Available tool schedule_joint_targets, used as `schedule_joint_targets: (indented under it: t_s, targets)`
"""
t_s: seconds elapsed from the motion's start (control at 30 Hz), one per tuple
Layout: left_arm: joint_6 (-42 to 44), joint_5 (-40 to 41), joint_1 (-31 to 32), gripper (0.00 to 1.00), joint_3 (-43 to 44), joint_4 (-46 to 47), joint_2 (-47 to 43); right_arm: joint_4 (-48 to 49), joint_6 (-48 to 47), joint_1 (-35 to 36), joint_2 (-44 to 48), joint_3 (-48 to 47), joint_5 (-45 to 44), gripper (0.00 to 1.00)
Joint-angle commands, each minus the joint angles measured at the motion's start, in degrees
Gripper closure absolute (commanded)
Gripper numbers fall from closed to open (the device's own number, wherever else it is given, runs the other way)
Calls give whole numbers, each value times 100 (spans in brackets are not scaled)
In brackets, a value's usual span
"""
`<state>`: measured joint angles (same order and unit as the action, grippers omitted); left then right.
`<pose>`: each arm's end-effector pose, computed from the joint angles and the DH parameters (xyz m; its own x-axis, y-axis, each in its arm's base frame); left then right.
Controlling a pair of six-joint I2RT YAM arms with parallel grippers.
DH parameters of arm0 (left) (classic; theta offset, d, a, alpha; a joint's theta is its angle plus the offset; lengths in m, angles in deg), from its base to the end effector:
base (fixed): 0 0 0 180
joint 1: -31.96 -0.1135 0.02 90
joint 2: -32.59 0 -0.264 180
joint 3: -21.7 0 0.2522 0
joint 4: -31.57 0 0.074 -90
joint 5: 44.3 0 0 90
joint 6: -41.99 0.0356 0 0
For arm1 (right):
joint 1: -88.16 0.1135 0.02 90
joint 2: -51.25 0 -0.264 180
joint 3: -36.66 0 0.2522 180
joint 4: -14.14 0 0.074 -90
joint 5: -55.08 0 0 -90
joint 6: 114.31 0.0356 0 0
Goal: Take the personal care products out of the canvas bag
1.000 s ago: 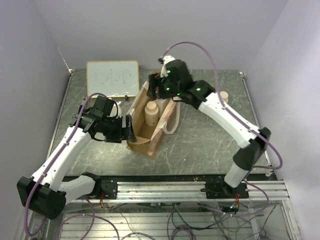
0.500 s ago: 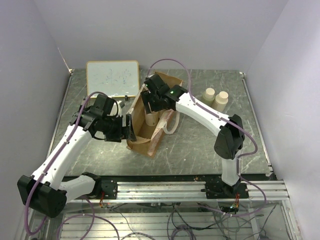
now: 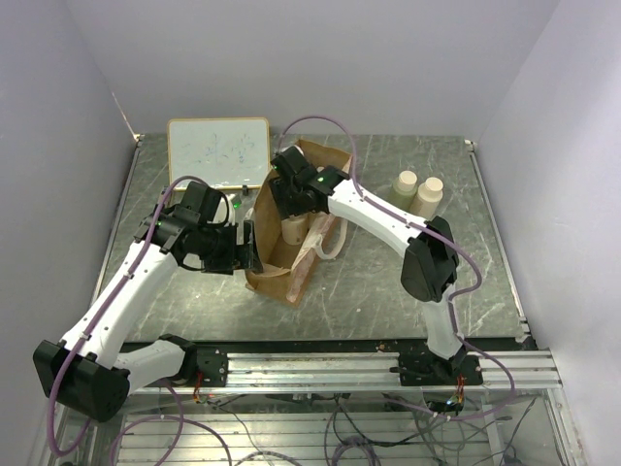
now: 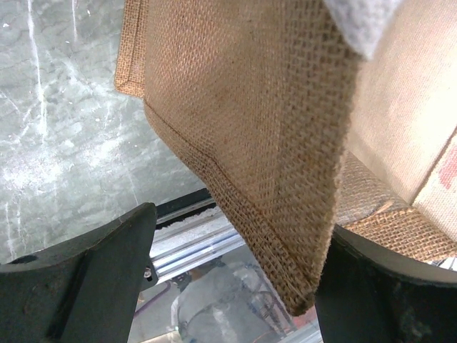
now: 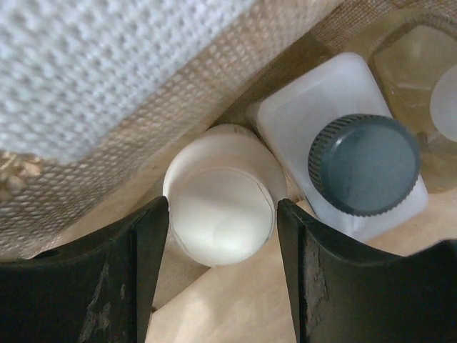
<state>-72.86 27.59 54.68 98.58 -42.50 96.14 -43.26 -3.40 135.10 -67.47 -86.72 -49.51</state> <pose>0.1807 -0.0877 0.3139 -0.9434 -0.0380 -0.3296 0.1221 0.8839 -0.4515 0.3233 0.3328 0.2792 -0.7228 -0.2676 -0.6371 -0.3693 0.9289 0.0288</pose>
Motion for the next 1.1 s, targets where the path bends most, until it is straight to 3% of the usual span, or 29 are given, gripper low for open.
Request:
schedule_joint_targets:
  t_s: [0.0,0.3,0.5,0.87,1.07]
  targets:
    - [120,49,31,10,140,-376,-79,125,-143,-7,-222,-269,-262,38]
    - [154,81,31,10,163,-400,-62,178,-247,-3,-360,-309,-386,43]
    - [174,97,31,10,166,-398,-44,112,-294,2,-392,-328,-417,57]
    - [190,68,31,10,157,-410,-65,-90,-39,24,-144,-846,-254,100]
    - [177,61,28,10,127,-437,-161,-13,402,11,264,-714,38,100]
